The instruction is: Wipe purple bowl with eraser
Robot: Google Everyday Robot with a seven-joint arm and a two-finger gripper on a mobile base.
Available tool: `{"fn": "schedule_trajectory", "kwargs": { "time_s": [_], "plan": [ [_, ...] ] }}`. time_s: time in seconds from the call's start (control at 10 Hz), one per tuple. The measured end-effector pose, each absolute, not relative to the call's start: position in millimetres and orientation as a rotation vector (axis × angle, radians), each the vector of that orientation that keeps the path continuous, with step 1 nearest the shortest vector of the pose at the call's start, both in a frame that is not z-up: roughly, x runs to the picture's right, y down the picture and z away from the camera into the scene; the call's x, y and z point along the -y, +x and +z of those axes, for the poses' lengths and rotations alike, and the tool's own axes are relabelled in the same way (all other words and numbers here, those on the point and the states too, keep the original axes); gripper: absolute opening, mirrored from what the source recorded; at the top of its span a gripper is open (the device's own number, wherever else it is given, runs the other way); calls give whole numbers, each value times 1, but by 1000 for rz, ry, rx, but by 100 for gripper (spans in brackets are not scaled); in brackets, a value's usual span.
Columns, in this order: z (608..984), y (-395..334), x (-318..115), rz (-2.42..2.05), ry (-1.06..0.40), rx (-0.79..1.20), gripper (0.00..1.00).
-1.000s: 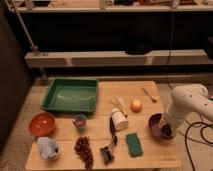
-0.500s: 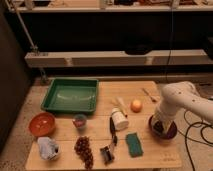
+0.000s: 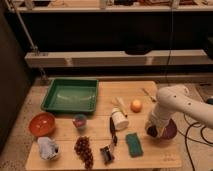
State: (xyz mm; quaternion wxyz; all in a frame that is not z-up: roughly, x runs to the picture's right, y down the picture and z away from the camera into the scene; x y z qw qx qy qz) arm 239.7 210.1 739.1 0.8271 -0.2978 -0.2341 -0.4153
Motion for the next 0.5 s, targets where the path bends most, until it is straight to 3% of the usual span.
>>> {"fn": "schedule_trajectory", "kwargs": {
  "time_s": [0.5],
  "plan": [
    [716, 265, -227, -851, -637, 505, 0]
  ]
}}
